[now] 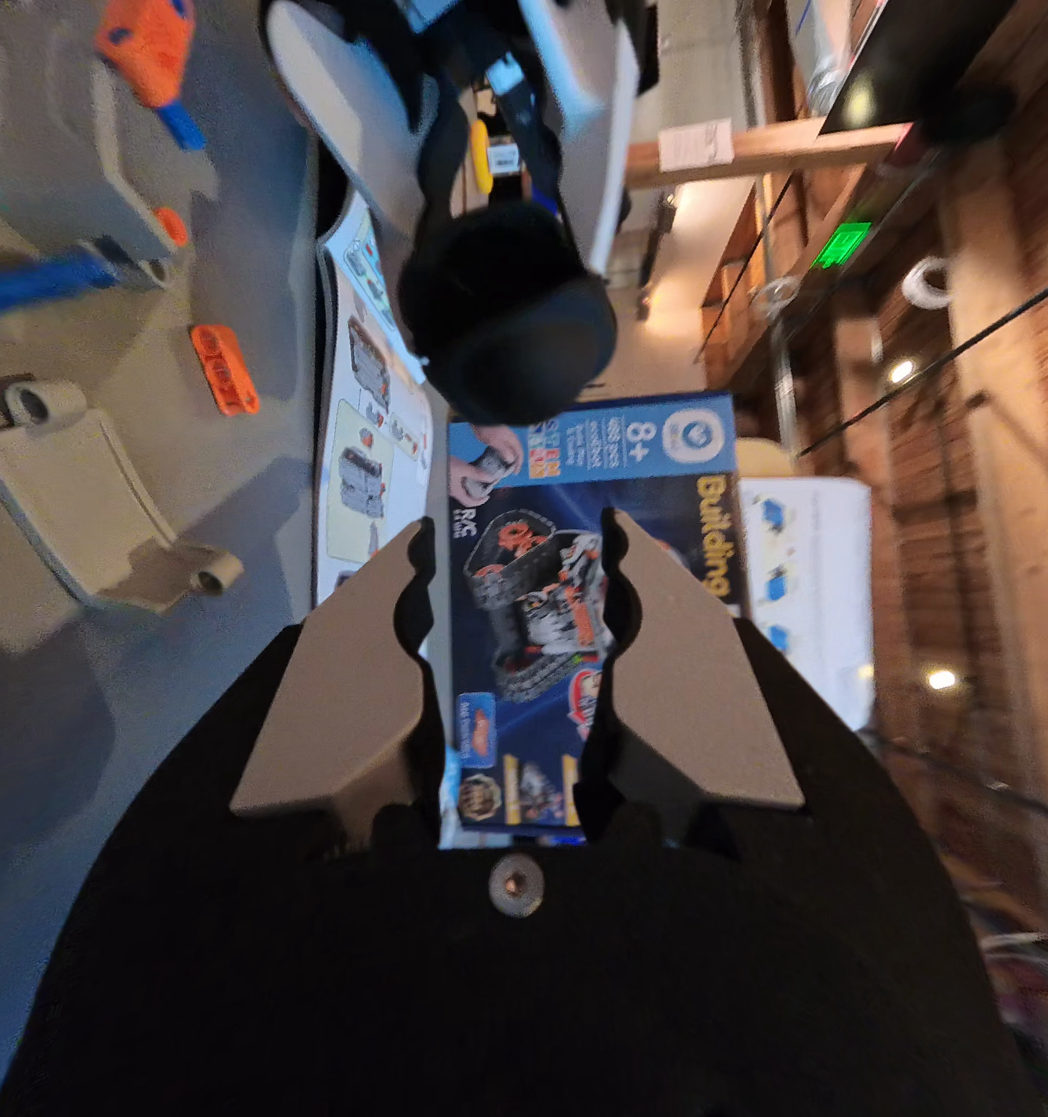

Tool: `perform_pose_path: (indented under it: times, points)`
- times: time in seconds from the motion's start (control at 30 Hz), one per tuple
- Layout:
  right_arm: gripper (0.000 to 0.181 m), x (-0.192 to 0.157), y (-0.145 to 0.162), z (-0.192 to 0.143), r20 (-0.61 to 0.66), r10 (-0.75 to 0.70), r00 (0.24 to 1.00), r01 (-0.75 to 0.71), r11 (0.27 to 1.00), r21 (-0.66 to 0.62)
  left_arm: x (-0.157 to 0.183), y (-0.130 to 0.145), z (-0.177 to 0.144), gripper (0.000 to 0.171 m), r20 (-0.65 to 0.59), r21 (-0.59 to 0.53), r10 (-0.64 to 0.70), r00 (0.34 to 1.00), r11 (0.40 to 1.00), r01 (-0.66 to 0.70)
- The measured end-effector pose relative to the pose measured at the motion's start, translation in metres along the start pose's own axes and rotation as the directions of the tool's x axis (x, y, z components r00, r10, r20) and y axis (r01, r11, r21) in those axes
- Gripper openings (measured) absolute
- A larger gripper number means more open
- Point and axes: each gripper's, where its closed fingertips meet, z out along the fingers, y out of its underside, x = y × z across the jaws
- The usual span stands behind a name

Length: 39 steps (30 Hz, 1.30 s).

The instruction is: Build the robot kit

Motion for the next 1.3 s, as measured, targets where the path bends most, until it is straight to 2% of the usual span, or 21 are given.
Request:
perform_pose_path:
  times: [0.1, 0.13, 0.17, 0.23, 0.27, 0.33, 0.37, 0.4, 0.43, 0.5, 0.53, 0.6, 0.77, 0.87, 0.93, 1.03, 1.2, 1.3]
  points:
    - [0.051, 0.003, 0.015, -0.007, 0.102, 0.280, 0.954, -0.278, 0.960, -0.037, -0.001, -0.002, -0.002, 0.046, 0.033, 0.003, 0.051, 0.998, 0.999, -0.051]
    - [0.049, 0.002, 0.018, -0.010, 0.157, 0.399, 0.903, -0.396, 0.917, -0.054, -0.003, -0.003, -0.002, 0.046, 0.052, 0.005, 0.066, 0.996, 0.998, -0.066]
    - [0.049, 0.000, 0.020, -0.013, 0.214, 0.535, 0.817, -0.530, 0.844, -0.085, -0.005, -0.004, -0.003, 0.046, 0.075, 0.004, 0.082, 0.994, 0.997, -0.083]
    - [0.058, -0.004, 0.019, -0.017, 0.313, 0.764, 0.564, -0.767, 0.626, -0.144, -0.009, -0.003, -0.002, 0.046, 0.120, -0.015, 0.140, 0.983, 0.990, -0.140]
    - [0.057, -0.005, 0.011, -0.021, 0.389, 0.836, 0.388, -0.859, 0.481, -0.177, -0.010, -0.003, -0.001, 0.046, 0.147, -0.026, 0.175, 0.974, 0.985, -0.173]
    - [0.067, 0.005, -0.006, -0.026, 0.491, 0.871, 0.006, -0.955, 0.151, -0.256, -0.011, -0.002, 0.001, 0.045, 0.187, -0.057, 0.259, 0.948, 0.966, -0.252]
    - [0.072, 0.011, -0.013, -0.028, 0.530, 0.836, -0.144, -0.955, 0.023, -0.295, -0.011, -0.001, 0.002, 0.045, 0.200, -0.076, 0.293, 0.935, 0.956, -0.284]
    - [0.074, 0.016, -0.019, -0.030, 0.562, 0.791, -0.241, -0.945, -0.059, -0.323, -0.011, 0.000, 0.003, 0.045, 0.217, -0.097, 0.335, 0.917, 0.942, -0.321]
    - [0.074, 0.021, -0.024, -0.030, 0.584, 0.752, -0.308, -0.933, -0.118, -0.340, -0.012, 0.001, 0.004, 0.046, 0.228, -0.116, 0.383, 0.895, 0.923, -0.366]
    - [0.074, 0.025, -0.029, -0.027, 0.598, 0.697, -0.396, -0.905, -0.187, -0.382, -0.010, 0.004, 0.007, 0.045, 0.239, -0.159, 0.472, 0.849, 0.881, -0.445]
    - [0.073, 0.022, -0.029, -0.024, 0.585, 0.693, -0.422, -0.890, -0.194, -0.412, -0.011, 0.005, 0.008, 0.045, 0.251, -0.175, 0.507, 0.825, 0.862, -0.476]
    - [0.073, 0.013, -0.032, -0.021, 0.591, 0.680, -0.434, -0.875, -0.161, -0.458, -0.010, 0.006, 0.008, 0.045, 0.271, -0.209, 0.576, 0.771, 0.817, -0.537]
    - [0.071, -0.007, -0.043, -0.024, 0.636, 0.659, -0.403, -0.862, -0.039, -0.506, -0.006, 0.016, 0.013, 0.045, 0.261, -0.302, 0.715, 0.649, 0.699, -0.648]
    - [0.068, -0.010, -0.049, -0.026, 0.648, 0.642, -0.410, -0.854, -0.021, -0.519, -0.005, 0.022, 0.017, 0.045, 0.247, -0.353, 0.773, 0.585, 0.634, -0.688]
    - [0.060, -0.009, -0.049, -0.025, 0.659, 0.650, -0.379, -0.871, -0.011, -0.490, -0.008, 0.025, 0.018, 0.045, 0.250, -0.392, 0.799, 0.547, 0.600, -0.697]
    - [0.053, -0.009, -0.051, -0.029, 0.681, 0.658, -0.322, -0.885, 0.047, -0.464, -0.010, 0.027, 0.022, 0.045, 0.251, -0.402, 0.797, 0.550, 0.602, -0.690]
    - [0.052, -0.007, -0.044, -0.028, 0.675, 0.724, -0.145, -0.904, 0.180, -0.387, -0.013, 0.025, 0.023, 0.046, 0.274, -0.381, 0.787, 0.553, 0.616, -0.689]
    - [0.052, -0.003, -0.020, -0.030, 0.586, 0.809, -0.045, -0.917, 0.199, -0.346, -0.012, 0.019, 0.020, 0.071, 0.301, -0.336, 0.745, 0.596, 0.667, -0.665]
